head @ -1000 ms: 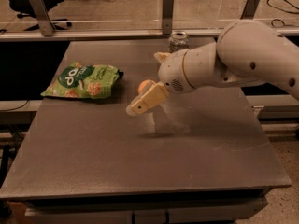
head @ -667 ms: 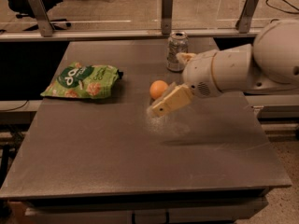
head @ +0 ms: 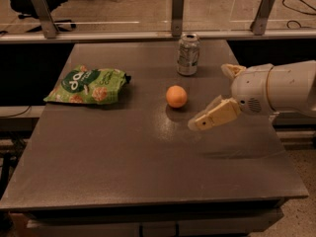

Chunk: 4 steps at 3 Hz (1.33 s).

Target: Move orange near green rice chip bag

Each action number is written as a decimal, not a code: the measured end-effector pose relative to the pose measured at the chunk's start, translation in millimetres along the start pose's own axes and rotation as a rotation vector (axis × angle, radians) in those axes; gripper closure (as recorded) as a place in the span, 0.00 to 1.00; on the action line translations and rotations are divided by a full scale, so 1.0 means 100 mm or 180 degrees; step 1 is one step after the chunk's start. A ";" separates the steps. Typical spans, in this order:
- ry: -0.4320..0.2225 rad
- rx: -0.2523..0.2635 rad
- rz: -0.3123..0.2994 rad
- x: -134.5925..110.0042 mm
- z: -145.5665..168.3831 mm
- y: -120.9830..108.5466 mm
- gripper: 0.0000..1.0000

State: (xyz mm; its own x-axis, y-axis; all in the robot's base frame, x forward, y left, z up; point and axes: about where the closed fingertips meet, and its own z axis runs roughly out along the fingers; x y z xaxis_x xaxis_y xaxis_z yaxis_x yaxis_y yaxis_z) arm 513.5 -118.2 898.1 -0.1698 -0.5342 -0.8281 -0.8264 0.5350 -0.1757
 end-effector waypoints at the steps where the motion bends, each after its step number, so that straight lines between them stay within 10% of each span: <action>1: -0.0031 0.0023 0.0074 0.14 0.14 -0.17 0.00; 4: -0.0237 -0.0262 0.0142 0.11 0.90 -0.21 0.00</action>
Offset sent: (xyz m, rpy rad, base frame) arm 0.0643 0.0091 -0.0487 0.0923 0.0272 0.0064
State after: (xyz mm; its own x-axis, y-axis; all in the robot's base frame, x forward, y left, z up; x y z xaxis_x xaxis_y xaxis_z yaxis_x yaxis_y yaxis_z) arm 577.0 -76.4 845.2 -0.1695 -0.4594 -0.8719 -0.8607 0.4999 -0.0961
